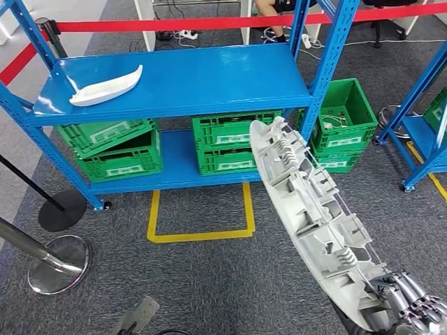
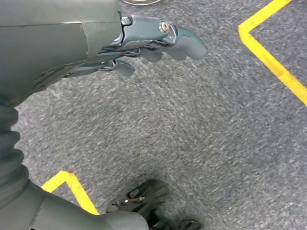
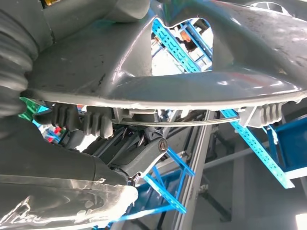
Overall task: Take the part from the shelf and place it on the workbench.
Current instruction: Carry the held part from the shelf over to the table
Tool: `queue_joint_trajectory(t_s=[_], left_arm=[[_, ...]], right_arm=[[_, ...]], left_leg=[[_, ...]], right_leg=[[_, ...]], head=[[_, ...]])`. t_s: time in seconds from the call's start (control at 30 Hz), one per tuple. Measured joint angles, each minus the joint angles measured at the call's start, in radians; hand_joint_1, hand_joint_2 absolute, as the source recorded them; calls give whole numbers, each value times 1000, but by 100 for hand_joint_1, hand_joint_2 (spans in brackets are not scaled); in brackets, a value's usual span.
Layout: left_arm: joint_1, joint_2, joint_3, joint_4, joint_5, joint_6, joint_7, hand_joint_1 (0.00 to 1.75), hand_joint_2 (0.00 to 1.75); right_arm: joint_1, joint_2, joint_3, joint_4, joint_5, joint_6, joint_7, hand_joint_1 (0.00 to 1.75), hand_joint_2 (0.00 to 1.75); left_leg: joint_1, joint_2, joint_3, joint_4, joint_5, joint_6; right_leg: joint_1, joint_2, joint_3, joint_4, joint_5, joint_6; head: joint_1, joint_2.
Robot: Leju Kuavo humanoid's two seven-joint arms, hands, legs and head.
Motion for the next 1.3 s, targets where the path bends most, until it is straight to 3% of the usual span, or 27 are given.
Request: queue_joint_trajectory(t_s=[0.1, 0.17, 0.27, 0.3, 0.33, 0.37, 0.43, 0.5, 0.6, 0.67, 0.77, 0.8, 0.83, 0.87, 0.9, 0.97, 1.03, 1.13, 1.2, 1.3], left_arm=[[-2, 0, -2, 0, 0, -1, 0, 0, 175], [-3, 1, -6, 0, 0, -1, -1, 0, 175], [-2, 2, -8, 0, 0, -3, -1, 0, 175], [-1, 2, -8, 0, 0, -8, 0, 0, 175], [-1, 2, -9, 0, 0, -13, 2, 0, 175], [-2, 2, -9, 0, 0, -21, 7, 0, 175], [-8, 3, -9, 0, 0, -36, 19, 0, 175], [-15, 7, -9, 0, 0, -48, 32, 0, 175], [-22, 12, -9, 0, 0, -56, 40, 0, 175], [-26, 14, -9, 0, 0, -57, 40, 0, 175], [-28, 16, -9, 0, 0, -62, 38, 0, 175], [-28, 16, -9, 0, 0, -64, 38, 0, 175], [-29, 15, -9, 0, 0, -65, 38, 0, 175], [-29, 15, -9, 0, 0, -65, 38, 0, 175], [-30, 16, -9, 0, 0, -65, 38, 0, 175], [-32, 18, -8, 0, 0, -63, 38, 0, 175], [-36, 20, -8, 0, 0, -61, 38, 0, 175], [-38, 19, -8, 0, 0, -60, 38, 0, 175], [-39, 19, -7, -1, 1, -58, 37, 0, 175], [-37, 20, -7, -1, 2, -56, 37, 0, 175]], right_arm=[[-1, 0, 0, 0, 0, 0, 0, 169, 175], [-2, 0, 0, 0, 0, 0, 0, 169, 175], [-5, 0, 0, 1, 0, 0, -3, 169, 175], [-6, 0, 0, 2, -2, 0, -8, 169, 175], [-8, 0, 0, 4, -5, 0, -16, 169, 175], [-12, 0, -1, 7, -10, 0, -25, 169, 175], [-29, 0, -3, 16, -12, 0, -37, 169, 175], [-54, 0, -4, 26, 10, 0, -26, 169, 175], [-76, 1, -4, 35, 51, 0, 2, 169, 175], [-82, 2, -2, 37, 64, 0, 12, 169, 175], [-89, 3, 1, 37, 69, 0, 16, 169, 175], [-92, 3, 2, 38, 69, 0, 16, 169, 175], [-93, 3, 2, 38, 69, 0, 16, 169, 175], [-95, 3, 2, 38, 69, 0, 16, 169, 175], [-96, 3, 2, 39, 69, 0, 16, 169, 175], [-100, 3, 4, 40, 68, 0, 16, 169, 175], [-105, 4, 8, 41, 68, 0, 17, 169, 175], [-107, 4, 11, 42, 69, 0, 17, 169, 175], [-110, 4, 11, 42, 69, 0, 18, 169, 175], [-114, 4, 12, 43, 67, 0, 18, 169, 175]], left_leg=[[0, 3, 0, -17, 4, 15], [3, 12, -3, -20, 11, 28], [3, 27, -9, -20, 15, 36], [3, 33, -10, -19, 16, 36], [3, 38, -11, -19, 17, 36], [3, 43, -12, -19, 18, 35], [2, 51, -11, -17, 18, 30], [-3, 58, -14, -12, 18, 20], [-5, 66, -20, -10, 22, 4], [-3, 57, -34, 19, -3, -7], [-1, 37, -117, 199, -102, -17], [0, 35, -144, 257, -122, -18], [0, 33, -156, 283, -123, -17], [0, 31, -149, 269, -104, -15], [-1, 27, -124, 220, -70, -11], [0, 6, -54, 81, -5, -1], [0, -9, -19, 3, 12, 6], [1, -1, -19, -11, 13, 17], [6, 9, -19, -16, 19, 29], [6, 26, -20, -16, 19, 34]], right_leg=[[-2, 6, -14, 3, 7, 17], [-3, -8, -35, 43, -22, 28], [-6, -30, -116, 230, -120, 41], [-6, -32, -134, 277, -136, 43], [-6, -33, -135, 289, -133, 44], [-7, -34, -115, 259, -113, 44], [-6, -50, -35, 120, -57, 40], [-3, -62, 19, 21, -31, 29], [-1, -54, 18, 9, -25, 8], [-4, -47, 14, 6, -19, -5], [-5, -33, 3, 4, -11, -17], [-4, -27, 0, 4, -9, -18], [-4, -20, -3, 5, -8, -19], [-3, -13, -3, 5, -6, -18], [-3, -5, -3, 5, -5, -17], [-1, 8, -5, 7, -3, -12], [0, 18, -13, 11, 0, -4], [-1, 21, -26, 13, 3, 13], [-2, -3, -52, 66, -31, 24], [-8, -30, -139, 257, -123, 38]], head=[[-1, 0], [5, 0], [12, 0], [12, 0], [12, 0], [12, 0], [13, 0], [11, 0], [11, 0], [9, 0], [7, 0], [7, 0], [7, 0], [7, 0], [7, 0], [7, 0], [8, 0], [8, 0], [15, 0], [21, 0]])
